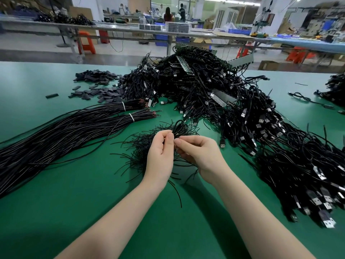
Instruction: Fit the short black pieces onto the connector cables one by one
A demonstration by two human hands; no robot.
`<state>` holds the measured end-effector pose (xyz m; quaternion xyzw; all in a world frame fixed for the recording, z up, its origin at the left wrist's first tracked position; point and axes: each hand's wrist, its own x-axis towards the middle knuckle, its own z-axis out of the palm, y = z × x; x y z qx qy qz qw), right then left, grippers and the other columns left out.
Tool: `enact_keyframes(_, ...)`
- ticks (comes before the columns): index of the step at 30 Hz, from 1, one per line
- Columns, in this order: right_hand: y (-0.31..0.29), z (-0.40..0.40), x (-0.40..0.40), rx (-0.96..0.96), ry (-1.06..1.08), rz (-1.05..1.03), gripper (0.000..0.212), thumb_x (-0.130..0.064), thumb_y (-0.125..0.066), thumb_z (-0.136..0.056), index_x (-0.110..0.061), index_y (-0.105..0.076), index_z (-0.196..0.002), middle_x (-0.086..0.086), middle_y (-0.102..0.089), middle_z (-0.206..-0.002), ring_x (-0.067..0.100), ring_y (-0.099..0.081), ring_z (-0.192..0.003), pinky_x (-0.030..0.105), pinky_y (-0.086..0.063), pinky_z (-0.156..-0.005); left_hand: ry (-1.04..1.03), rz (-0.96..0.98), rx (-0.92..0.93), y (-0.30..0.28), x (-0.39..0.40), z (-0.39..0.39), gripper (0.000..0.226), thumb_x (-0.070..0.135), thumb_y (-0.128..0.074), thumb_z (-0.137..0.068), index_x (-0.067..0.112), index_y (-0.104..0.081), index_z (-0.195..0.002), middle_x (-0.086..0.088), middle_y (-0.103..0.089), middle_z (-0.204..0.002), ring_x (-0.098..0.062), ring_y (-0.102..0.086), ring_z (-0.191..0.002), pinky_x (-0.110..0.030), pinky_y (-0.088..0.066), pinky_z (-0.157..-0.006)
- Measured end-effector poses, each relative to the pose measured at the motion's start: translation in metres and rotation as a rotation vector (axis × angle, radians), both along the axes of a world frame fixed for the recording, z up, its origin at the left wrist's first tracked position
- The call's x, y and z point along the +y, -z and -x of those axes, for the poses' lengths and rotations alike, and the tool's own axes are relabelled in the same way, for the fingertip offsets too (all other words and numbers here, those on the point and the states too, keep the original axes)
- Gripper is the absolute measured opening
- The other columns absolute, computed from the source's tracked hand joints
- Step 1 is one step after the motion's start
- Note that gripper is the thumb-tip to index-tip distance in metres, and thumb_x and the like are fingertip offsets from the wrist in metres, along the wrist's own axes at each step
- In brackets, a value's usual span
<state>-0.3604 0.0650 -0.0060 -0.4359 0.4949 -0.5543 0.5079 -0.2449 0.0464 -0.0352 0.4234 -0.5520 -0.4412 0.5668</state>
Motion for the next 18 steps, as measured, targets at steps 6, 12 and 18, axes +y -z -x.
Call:
enact_keyframes(6, -0.004, 0.008, 0.001, 0.134, 0.05, 0.103, 0.008, -0.012, -0.076, -0.081, -0.016, -0.078, -0.074, 0.004, -0.072, -0.069, 0.009, -0.061, -0.062, 0.021, -0.05, -0.062, 0.095, -0.022, -0.207, -0.013, -0.005, -0.009, 0.013, 0.033, -0.045, -0.102, 0.037, -0.056, -0.095, 0.02, -0.062, -0.076, 0.0, -0.057, -0.075, -0.022, -0.046, -0.076)
enact_keyframes(12, -0.011, 0.016, 0.0, 0.25, 0.065, 0.143, 0.008, -0.009, -0.076, -0.081, -0.013, -0.075, -0.074, 0.006, -0.07, -0.064, 0.011, -0.06, -0.058, 0.021, -0.052, -0.058, 0.016, 0.206, -0.483, -0.036, -0.004, -0.018, 0.011, 0.031, -0.059, -0.093, 0.03, -0.071, -0.092, 0.009, -0.071, -0.087, -0.004, -0.066, -0.082, -0.021, -0.054, -0.076)
enact_keyframes(18, -0.017, 0.015, 0.002, 0.367, 0.055, 0.198, 0.012, -0.01, -0.075, -0.082, -0.016, -0.074, -0.071, 0.002, -0.068, -0.062, 0.009, -0.056, -0.057, 0.027, -0.049, -0.059, -0.013, 0.171, -0.44, -0.036, 0.0, -0.019, 0.02, 0.037, -0.07, -0.087, 0.025, -0.075, -0.101, 0.021, -0.071, -0.076, 0.01, -0.066, -0.073, -0.002, -0.045, -0.066)
